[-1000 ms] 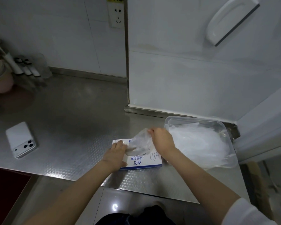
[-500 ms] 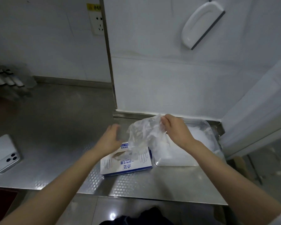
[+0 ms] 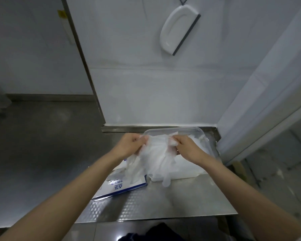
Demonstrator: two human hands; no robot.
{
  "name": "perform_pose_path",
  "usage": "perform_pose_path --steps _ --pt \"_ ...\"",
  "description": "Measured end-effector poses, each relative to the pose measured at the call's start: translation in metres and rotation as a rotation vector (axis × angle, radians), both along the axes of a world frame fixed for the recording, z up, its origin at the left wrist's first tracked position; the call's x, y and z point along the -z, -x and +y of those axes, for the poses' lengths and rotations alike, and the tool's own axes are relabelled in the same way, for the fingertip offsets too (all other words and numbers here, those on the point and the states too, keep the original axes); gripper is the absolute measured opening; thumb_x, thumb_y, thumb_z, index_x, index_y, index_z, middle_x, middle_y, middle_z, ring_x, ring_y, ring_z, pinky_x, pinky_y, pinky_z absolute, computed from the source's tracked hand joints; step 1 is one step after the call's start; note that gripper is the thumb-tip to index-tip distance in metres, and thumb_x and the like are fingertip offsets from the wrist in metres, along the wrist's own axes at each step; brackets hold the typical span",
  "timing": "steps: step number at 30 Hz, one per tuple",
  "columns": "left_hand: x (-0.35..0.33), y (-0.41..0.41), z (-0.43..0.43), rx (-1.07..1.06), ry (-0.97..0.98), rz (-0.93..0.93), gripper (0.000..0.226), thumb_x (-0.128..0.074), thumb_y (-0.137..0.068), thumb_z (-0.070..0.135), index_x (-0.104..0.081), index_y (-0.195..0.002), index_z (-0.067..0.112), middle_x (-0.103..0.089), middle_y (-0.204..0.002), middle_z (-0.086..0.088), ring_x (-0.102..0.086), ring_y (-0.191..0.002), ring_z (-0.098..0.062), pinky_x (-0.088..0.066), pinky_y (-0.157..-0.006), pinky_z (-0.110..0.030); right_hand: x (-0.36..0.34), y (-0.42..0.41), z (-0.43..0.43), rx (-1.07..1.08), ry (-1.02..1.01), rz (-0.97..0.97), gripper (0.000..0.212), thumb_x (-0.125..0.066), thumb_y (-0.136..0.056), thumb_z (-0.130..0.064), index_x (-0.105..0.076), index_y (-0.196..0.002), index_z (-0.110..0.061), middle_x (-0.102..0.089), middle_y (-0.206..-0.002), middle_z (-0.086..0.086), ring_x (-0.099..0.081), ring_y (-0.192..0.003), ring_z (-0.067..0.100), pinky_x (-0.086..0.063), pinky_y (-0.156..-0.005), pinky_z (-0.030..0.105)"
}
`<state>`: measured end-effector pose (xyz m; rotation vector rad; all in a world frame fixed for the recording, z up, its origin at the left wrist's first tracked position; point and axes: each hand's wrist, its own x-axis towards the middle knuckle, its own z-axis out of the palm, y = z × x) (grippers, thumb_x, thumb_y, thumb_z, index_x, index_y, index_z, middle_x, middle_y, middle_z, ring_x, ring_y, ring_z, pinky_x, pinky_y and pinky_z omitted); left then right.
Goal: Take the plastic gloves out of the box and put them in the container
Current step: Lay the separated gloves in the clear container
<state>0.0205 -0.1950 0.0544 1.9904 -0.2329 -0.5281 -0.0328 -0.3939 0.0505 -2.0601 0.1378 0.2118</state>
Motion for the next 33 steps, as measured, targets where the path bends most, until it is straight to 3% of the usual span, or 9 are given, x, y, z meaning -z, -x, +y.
perform_pose_path --steps 4,6,10,13,17,20,24,28,33 --pt "0.008 -0.003 -0.010 -0.124 0.054 0.127 0.046 -0.047 -0.097 0.038 -0.047 -0.058 0.014 -0.046 -0.054 -0.003 -0.042 -0.043 -0.007 -0.037 -0.049 -0.013 0.001 0.006 -0.014 0.059 -0.288 0.137 0.035 -0.038 -0.098 -0.045 -0.059 -0.108 -0.019 -0.070 -0.103 0.000 -0.065 -0.098 0.009 -0.052 -0.086 0.025" --pt "0.012 -0.003 -0.014 -0.156 0.066 0.177 0.045 -0.045 -0.094 0.048 -0.052 -0.067 0.012 -0.051 -0.065 -0.008 -0.049 -0.059 -0.015 -0.041 -0.063 -0.024 0.004 0.010 -0.019 -0.032 -0.176 0.193 0.035 -0.060 -0.088 -0.042 -0.046 -0.116 -0.026 -0.064 -0.111 -0.008 -0.060 -0.104 0.002 -0.047 -0.087 0.019" --pt "0.012 -0.001 -0.025 -0.123 0.130 0.380 0.046 -0.048 -0.090 0.055 -0.064 -0.092 0.012 -0.063 -0.086 -0.008 -0.060 -0.078 -0.023 -0.051 -0.075 -0.033 0.013 0.008 -0.020 0.047 -0.060 0.073 0.008 -0.066 -0.087 -0.019 -0.058 -0.087 -0.019 -0.065 -0.085 -0.007 -0.058 -0.070 -0.008 -0.042 -0.066 0.008" --pt "0.010 0.001 -0.030 -0.109 0.278 0.502 0.045 -0.071 -0.081 0.024 -0.054 -0.120 0.008 -0.067 -0.104 -0.014 -0.067 -0.074 -0.024 -0.058 -0.070 -0.036 0.016 0.002 -0.027 0.153 -0.166 0.021 0.021 -0.057 -0.093 -0.015 -0.058 -0.074 -0.008 -0.063 -0.068 0.004 -0.055 -0.052 -0.004 -0.043 -0.058 0.008" --pt "0.017 -0.004 -0.043 -0.283 0.239 0.322 0.042 -0.068 -0.083 0.001 -0.047 -0.119 0.007 -0.058 -0.108 -0.015 -0.061 -0.064 -0.016 -0.053 -0.051 -0.017 0.012 -0.002 -0.049 0.104 -0.186 0.162 0.021 -0.059 -0.092 -0.011 -0.057 -0.071 -0.010 -0.060 -0.062 0.001 -0.057 -0.048 0.001 -0.045 -0.051 0.012" --pt "0.021 -0.009 -0.056 -0.307 0.117 0.143 0.013 -0.060 -0.092 0.015 -0.057 -0.100 0.005 -0.057 -0.071 -0.003 -0.049 -0.047 -0.009 -0.043 -0.042 -0.016 0.016 -0.006 -0.066 0.094 -0.097 0.254 0.022 -0.061 -0.091 -0.014 -0.058 -0.070 -0.011 -0.062 -0.064 0.001 -0.053 -0.043 0.000 -0.040 -0.044 0.012" --pt "0.037 -0.013 -0.068 -0.276 -0.179 -0.084 0.038 -0.049 -0.097 0.033 -0.053 -0.068 0.010 -0.053 -0.054 -0.001 -0.050 -0.048 -0.012 -0.042 -0.050 -0.022 0.030 -0.015 -0.071 0.289 0.008 0.210 0.023 -0.060 -0.089 -0.014 -0.054 -0.067 -0.010 -0.060 -0.063 0.003 -0.046 -0.032 0.000 -0.037 -0.038 0.011" --pt "0.052 -0.015 -0.069 -0.251 -0.404 -0.195 0.034 -0.043 -0.098 0.040 -0.059 -0.090 0.011 -0.064 -0.076 -0.005 -0.062 -0.072 -0.020 -0.047 -0.068 -0.028 0.060 -0.017 -0.070 0.310 0.144 0.216 0.019 -0.059 -0.090 -0.015 -0.049 -0.075 -0.009 -0.059 -0.069 0.010 -0.056 -0.043 0.004 -0.040 -0.038 0.019" --pt "0.043 -0.008 -0.074 -0.178 -0.455 -0.540 0.018 -0.048 -0.097 0.023 -0.048 -0.110 0.012 -0.046 -0.107 0.000 -0.050 -0.079 -0.015 -0.035 -0.066 -0.025 0.076 -0.014 -0.066 0.210 0.523 0.206 0.027 -0.053 -0.095 -0.028 -0.053 -0.106 -0.003 -0.065 -0.096 0.015 -0.065 -0.085 0.034 -0.052 -0.071 0.039"
